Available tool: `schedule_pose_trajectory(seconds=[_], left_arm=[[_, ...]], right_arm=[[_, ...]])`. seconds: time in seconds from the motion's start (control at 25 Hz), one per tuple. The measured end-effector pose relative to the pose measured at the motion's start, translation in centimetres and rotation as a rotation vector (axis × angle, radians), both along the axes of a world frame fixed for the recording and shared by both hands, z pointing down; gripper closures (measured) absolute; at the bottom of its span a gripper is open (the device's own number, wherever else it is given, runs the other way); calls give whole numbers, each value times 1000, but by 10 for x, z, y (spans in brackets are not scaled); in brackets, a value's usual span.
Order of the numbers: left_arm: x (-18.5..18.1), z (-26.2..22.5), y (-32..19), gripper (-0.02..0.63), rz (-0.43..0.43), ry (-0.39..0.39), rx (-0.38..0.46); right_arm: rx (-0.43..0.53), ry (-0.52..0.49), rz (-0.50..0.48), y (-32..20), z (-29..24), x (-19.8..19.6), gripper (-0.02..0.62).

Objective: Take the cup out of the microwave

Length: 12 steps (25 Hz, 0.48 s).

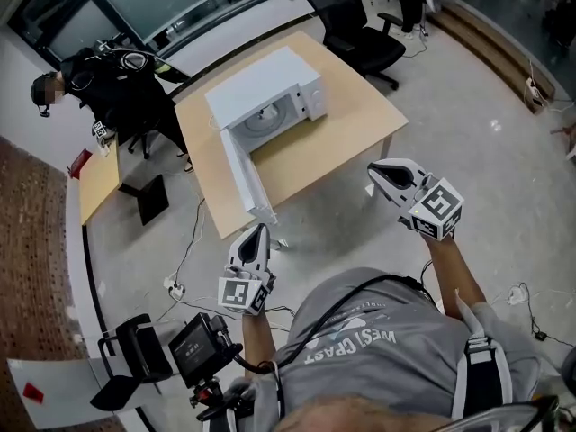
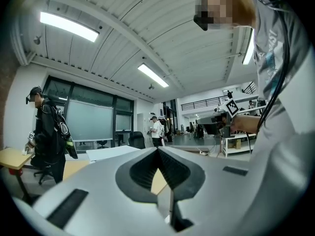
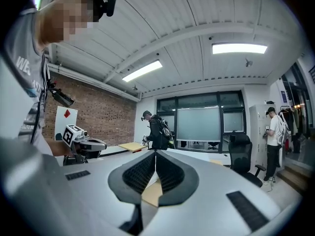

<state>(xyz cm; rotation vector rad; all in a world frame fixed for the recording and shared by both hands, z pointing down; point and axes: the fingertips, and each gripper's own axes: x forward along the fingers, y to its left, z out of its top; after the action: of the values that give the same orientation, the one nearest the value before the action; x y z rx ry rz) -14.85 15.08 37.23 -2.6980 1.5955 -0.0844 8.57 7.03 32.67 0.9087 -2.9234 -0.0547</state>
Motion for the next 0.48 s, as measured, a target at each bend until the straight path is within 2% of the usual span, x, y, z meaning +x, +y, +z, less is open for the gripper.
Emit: schedule_pose_trajectory(seconds=[0.28,0.48], left_arm=[[-43,4,11,563,-13,34,5],[-60,3,22,563,-25,47,0]], right_arm=[[7,26,7,1,-3,-38,584],[10,43,-10,-5,-7,-61,584]])
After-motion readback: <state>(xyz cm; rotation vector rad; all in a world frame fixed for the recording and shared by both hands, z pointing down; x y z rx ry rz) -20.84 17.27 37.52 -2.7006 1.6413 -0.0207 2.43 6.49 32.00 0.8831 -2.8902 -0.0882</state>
